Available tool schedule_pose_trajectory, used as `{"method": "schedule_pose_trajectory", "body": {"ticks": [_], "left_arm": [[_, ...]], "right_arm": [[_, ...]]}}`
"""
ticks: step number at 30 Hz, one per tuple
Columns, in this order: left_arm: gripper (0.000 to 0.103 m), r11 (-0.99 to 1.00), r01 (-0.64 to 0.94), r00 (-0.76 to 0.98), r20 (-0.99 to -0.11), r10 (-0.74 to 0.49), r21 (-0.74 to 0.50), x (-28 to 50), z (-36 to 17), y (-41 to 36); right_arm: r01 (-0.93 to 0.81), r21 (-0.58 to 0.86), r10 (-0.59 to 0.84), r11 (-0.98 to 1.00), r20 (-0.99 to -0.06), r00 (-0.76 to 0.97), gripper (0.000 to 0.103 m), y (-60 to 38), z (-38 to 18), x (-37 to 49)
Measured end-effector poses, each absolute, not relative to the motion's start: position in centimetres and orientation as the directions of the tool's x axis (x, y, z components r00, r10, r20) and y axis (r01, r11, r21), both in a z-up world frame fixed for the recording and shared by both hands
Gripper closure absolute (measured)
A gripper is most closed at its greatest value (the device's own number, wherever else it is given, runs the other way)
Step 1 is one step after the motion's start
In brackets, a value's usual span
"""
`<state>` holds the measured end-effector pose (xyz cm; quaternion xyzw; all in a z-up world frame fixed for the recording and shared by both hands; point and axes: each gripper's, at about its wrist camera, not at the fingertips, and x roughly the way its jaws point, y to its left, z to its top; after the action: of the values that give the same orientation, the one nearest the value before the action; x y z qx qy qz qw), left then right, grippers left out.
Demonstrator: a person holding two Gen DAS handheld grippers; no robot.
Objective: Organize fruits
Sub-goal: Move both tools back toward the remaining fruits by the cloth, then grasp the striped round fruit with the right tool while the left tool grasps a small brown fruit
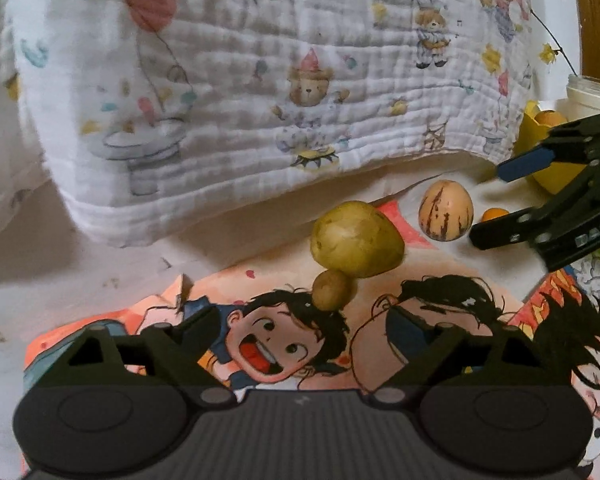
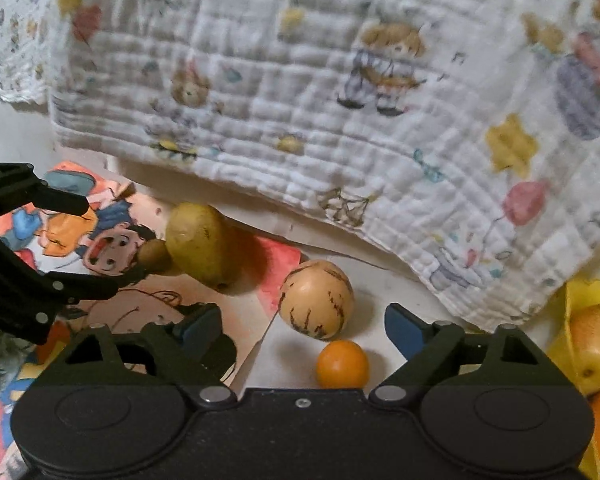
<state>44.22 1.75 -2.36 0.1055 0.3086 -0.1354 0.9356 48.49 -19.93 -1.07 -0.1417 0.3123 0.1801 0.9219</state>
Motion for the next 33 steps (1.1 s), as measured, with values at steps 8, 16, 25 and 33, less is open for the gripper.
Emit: {"method": "schedule_pose_trajectory", "body": {"ticks": [8,16,25,33], "left_arm": [[0.025,0.934,0.347,0.758,-0.611,-0.227,0.083,45.3,-2.7,1.4],[0.039,0.932,0.358,0.748,-0.616,-0.248,0.061,45.8,-3.3,1.5],[0.049,0.931,0.361,0.752,-0.609,-0.252,0.060,46.1,-3.4,1.2],[0.067,0.935,0.352,0.745,-0.620,-0.244,0.055,46.6,-3.7,0.8]], "right_arm": [[-0.407,-0.143,0.227,0.902,-0.645,0.729,0.027,-19.3,-2.8,50.8],[-0.401,-0.126,0.226,0.908,-0.659,0.718,0.035,-18.7,-4.1,52.2],[-0.376,-0.086,0.228,0.922,-0.666,0.710,0.041,-19.1,-4.7,53.3],[-0.353,-0.052,0.231,0.934,-0.666,0.709,0.042,-19.5,-4.7,53.6]]}}
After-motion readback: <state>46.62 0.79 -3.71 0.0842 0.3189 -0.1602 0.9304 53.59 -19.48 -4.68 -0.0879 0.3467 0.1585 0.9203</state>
